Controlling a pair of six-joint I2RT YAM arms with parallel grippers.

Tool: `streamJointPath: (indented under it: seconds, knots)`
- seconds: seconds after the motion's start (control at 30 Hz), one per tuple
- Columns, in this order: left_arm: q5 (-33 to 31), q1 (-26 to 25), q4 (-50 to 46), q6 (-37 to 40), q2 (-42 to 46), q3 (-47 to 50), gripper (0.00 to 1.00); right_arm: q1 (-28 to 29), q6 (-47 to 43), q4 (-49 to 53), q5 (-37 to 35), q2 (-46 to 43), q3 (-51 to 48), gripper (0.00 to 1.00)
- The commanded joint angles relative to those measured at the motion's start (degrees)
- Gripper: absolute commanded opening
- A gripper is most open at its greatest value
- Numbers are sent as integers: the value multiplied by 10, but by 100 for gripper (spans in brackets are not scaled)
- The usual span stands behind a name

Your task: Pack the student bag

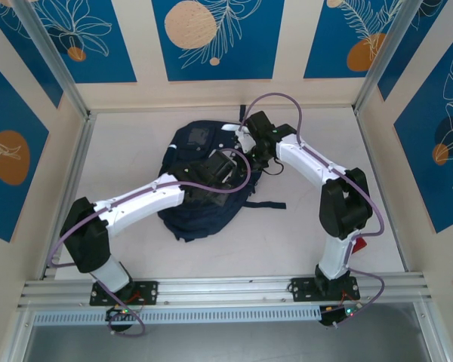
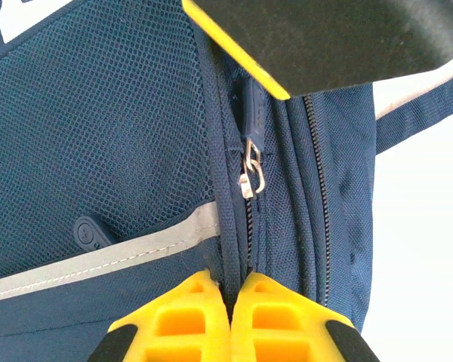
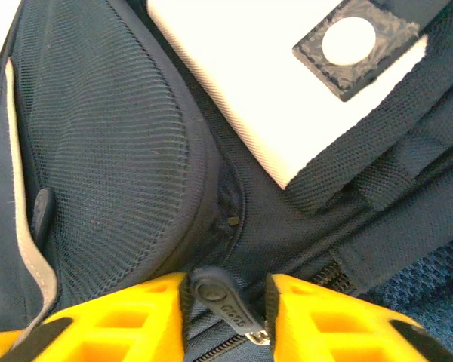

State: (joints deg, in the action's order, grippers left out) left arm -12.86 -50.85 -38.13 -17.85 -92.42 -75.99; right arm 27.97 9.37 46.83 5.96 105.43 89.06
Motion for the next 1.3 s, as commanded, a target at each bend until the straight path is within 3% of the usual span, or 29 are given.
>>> streamJointPath:
  seconds: [0.0, 0.13, 0.43, 0.7, 0.93, 1.13, 1.27]
  knots:
    - [3, 3, 20, 3, 27, 0, 0, 0, -21, 11, -18, 7, 13, 29]
    - [-1, 3, 19, 0, 27, 0, 0, -9, -13, -1, -42, 3, 6, 19]
    - [-8, 7, 18, -5, 26, 0, 0, -39, 2, -74, 63, -56, -61, 0]
    - [-3, 9, 17, -6, 25, -3, 0, -46, 3, -94, 93, -74, -86, 0]
    - [3, 11, 19, -38, 13, -20, 0, -47, 3, -162, 217, -142, -178, 0]
    - [23, 16, 39, -62, -1, -34, 0, -25, 86, -250, 283, -186, -272, 0]
    - [53, 23, 52, -89, -6, -42, 0, -10, 167, -322, 257, -230, -344, 0]
